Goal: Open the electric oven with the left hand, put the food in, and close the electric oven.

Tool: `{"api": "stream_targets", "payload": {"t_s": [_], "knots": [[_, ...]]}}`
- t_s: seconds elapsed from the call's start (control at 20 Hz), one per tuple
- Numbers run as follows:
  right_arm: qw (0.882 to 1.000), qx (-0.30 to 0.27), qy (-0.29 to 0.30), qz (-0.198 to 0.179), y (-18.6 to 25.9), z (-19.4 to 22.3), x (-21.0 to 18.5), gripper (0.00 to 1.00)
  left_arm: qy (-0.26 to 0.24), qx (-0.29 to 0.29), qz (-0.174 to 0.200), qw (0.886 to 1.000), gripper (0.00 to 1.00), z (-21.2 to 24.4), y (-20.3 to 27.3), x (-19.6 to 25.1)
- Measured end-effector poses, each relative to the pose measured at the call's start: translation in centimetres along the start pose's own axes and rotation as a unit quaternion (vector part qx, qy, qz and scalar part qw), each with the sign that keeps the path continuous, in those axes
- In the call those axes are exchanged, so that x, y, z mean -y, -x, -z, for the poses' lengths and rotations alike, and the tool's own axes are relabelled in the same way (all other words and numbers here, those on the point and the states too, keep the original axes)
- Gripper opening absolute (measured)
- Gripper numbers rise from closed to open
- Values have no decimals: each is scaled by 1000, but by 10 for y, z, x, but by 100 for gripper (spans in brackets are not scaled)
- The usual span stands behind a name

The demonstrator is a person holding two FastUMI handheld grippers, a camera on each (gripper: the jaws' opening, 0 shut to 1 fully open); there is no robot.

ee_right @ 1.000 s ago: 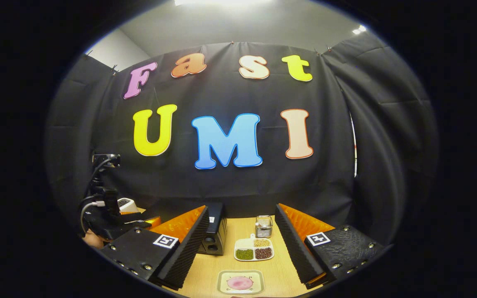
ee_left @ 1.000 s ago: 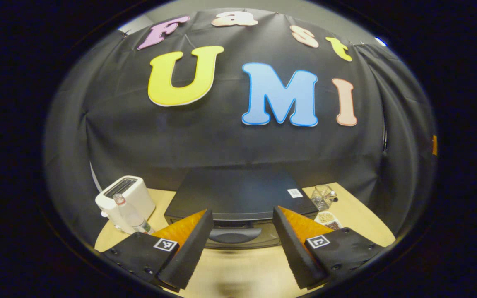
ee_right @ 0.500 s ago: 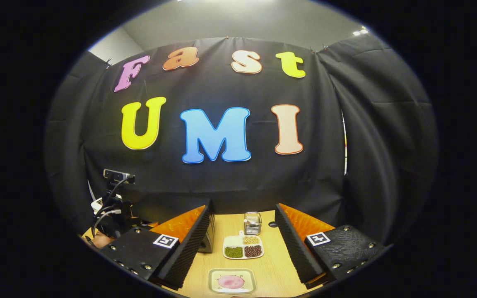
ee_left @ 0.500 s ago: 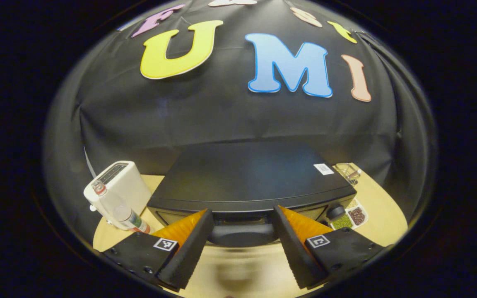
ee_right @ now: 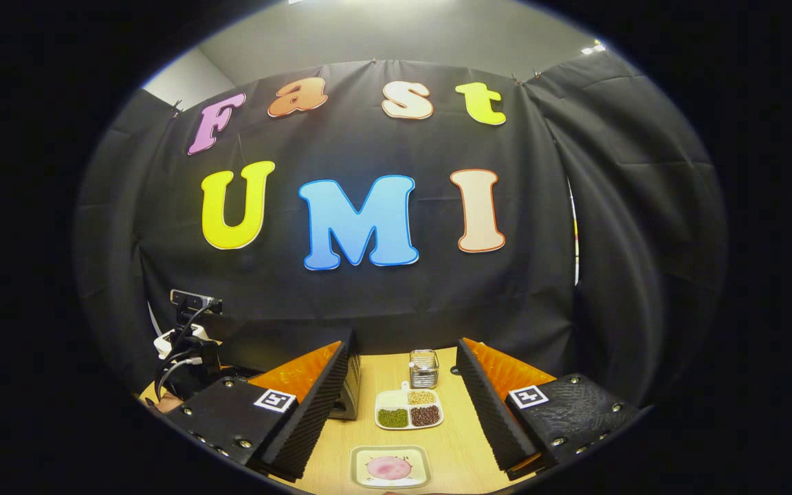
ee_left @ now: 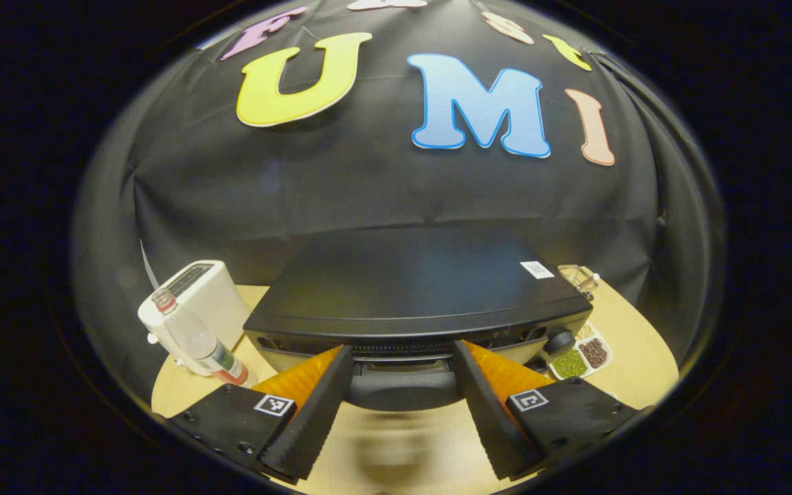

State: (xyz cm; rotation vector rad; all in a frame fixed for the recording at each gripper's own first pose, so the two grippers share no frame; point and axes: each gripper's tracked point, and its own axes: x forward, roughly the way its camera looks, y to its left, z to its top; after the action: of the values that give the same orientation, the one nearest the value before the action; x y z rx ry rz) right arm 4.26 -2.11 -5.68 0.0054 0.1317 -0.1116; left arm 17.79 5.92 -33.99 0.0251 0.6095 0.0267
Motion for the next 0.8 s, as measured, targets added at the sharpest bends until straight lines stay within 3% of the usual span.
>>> {"api": "stream_targets", "payload": {"t_s": [0.8], "knots": [[1000, -16, -2, -15, 20, 14, -4, 97, 2, -33, 2, 999, 100, 72, 45, 7]]}}
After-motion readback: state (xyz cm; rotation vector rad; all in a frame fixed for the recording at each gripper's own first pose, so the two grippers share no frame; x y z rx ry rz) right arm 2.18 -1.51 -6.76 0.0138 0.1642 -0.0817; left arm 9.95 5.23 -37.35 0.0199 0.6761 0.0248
